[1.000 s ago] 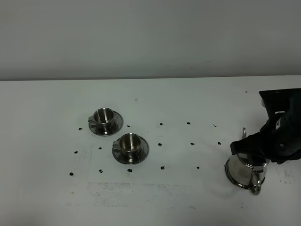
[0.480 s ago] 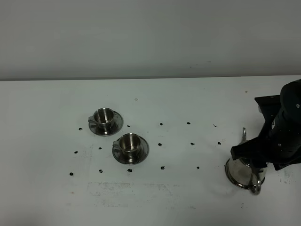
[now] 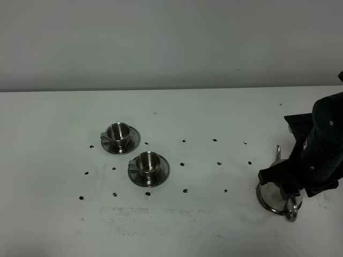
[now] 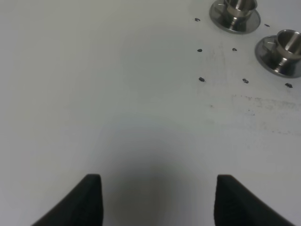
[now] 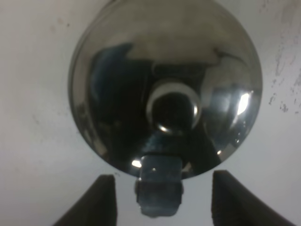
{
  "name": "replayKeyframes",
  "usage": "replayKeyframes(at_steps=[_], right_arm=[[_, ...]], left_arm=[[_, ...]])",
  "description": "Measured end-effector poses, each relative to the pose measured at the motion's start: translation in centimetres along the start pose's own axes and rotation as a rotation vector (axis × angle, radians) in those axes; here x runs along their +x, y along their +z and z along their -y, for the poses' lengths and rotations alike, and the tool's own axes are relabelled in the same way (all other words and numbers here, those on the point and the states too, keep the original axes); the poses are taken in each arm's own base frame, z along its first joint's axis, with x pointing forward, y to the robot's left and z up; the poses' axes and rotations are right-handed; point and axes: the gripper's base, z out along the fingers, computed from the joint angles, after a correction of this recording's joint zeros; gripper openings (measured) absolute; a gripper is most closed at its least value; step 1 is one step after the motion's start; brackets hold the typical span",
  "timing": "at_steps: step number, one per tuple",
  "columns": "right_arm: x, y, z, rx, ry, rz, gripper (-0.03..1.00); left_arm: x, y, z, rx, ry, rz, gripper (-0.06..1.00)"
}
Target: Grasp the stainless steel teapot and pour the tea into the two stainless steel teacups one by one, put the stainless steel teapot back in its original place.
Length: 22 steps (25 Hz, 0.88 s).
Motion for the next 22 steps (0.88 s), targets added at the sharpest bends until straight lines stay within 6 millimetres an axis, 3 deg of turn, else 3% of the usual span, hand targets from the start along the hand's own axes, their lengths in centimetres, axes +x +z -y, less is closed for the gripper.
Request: replayKeyframes(at_steps=[9,18,20,22], right_arm=[[-0.3,2.2,-0.1,0.01,-0.006,-0.052,0.46],[-0.4,2.8,-0.1,0.011,-0.009,-0.053,0.45],[-0.4,2.8,-0.1,0.011,-0.02,-0.055,0.42],[-0.4,2.8,-0.1,0.011,-0.037,-0.055,0.32]], left_arm=[[0.0,0.0,0.0,0.0,0.0,0.0,0.5],[0.0,0.0,0.0,0.0,0.0,0.0,0.5],[0.0,0.0,0.0,0.0,0.0,0.0,0.5],[0.0,0.0,0.0,0.0,0.0,0.0,0.5]])
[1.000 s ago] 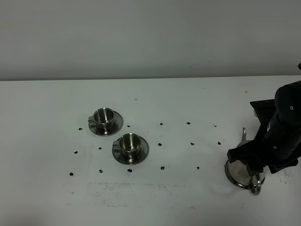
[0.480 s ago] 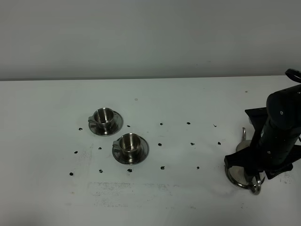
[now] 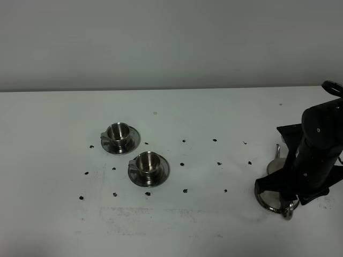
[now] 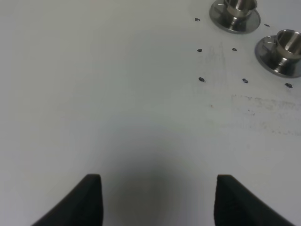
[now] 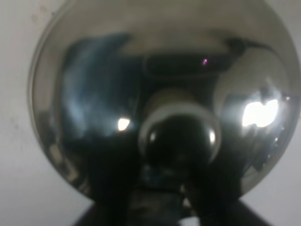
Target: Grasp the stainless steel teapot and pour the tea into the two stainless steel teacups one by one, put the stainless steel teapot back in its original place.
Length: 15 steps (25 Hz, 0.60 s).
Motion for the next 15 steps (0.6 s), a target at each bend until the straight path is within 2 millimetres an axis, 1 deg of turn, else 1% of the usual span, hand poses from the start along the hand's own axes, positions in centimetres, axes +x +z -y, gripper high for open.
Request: replayKeyframes(at_steps=[1,2,11,13,15], right_arm=[[0.0,0.0,0.0,0.0,-0.016,0.0,0.24],[0.0,0.0,0.0,0.0,-0.032,0.001,0.19],[0.0,0.0,0.0,-0.001,-0.075,0.005,0.2],[0.0,-0.4,0.0,-0.003,-0.074,0.016,0.2],[0.2,-1.3,0.0,-0.005,-0.074,0.038,0.2]], left_arm=[[0.0,0.0,0.0,0.0,0.0,0.0,0.5],[0.0,0.0,0.0,0.0,0.0,0.0,0.5],[0.0,0.0,0.0,0.0,0.0,0.0,0.5],[0.0,0.0,0.0,0.0,0.0,0.0,0.5],[0.0,0.0,0.0,0.0,0.0,0.0,0.5]])
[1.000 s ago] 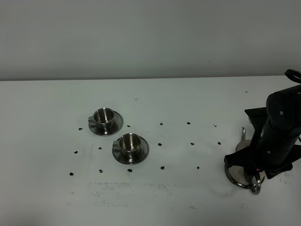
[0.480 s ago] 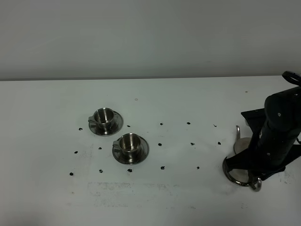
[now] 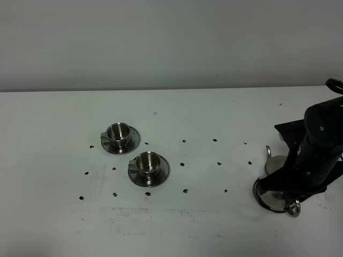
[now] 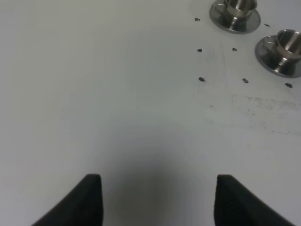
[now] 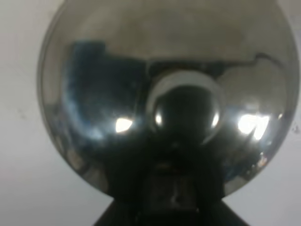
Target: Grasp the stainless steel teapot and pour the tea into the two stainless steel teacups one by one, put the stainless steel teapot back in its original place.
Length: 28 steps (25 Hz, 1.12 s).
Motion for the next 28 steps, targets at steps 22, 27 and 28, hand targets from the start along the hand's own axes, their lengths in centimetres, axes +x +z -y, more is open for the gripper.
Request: replayKeyframes(at_steps=[22,27,28], right_arm=[[0.3,-5.5,-7.7,-0.025,-0.349,0.245,0.2],[-2.1,-6.8,-10.1,-0.027,-0.461,0.277,0.2],[-2.6,-6.9,-10.4,-0.025,-0.477,0.274,0.2]], left_arm=[[0.0,0.0,0.0,0.0,0.0,0.0,0.5],[0.0,0.0,0.0,0.0,0.0,0.0,0.5],[0.0,0.0,0.0,0.0,0.0,0.0,0.5]])
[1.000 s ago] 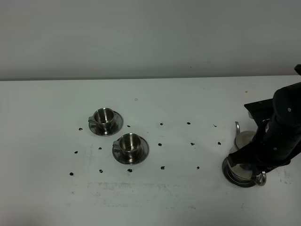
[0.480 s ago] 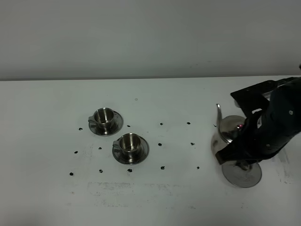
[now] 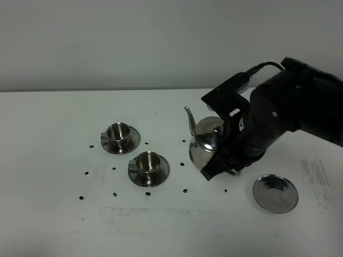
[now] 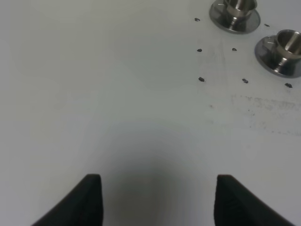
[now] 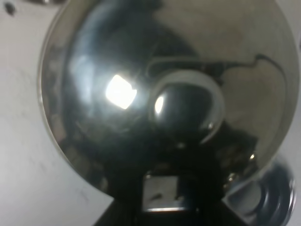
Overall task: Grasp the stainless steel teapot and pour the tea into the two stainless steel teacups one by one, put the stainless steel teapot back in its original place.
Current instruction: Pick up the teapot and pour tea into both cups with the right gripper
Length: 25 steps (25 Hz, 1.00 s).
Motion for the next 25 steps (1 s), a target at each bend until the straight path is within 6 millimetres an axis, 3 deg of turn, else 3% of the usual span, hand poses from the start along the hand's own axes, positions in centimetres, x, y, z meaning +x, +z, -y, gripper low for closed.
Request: replayKeyframes(at_steps=[5,14,25], right_arm=[[-2.0,0.8,0.1,-0.006,-0.103,-0.045,0.2],[-2.1,4.1,-1.9,-0.011,-0.335,-0.152,0.2],[-3.9,5.3,-1.4,0.06,-0.547,-0.164,0.2]], left_arm=[[0.0,0.0,0.0,0.0,0.0,0.0,0.5],[0.0,0.0,0.0,0.0,0.0,0.0,0.5],[0.0,0.0,0.0,0.0,0.0,0.0,0.5]])
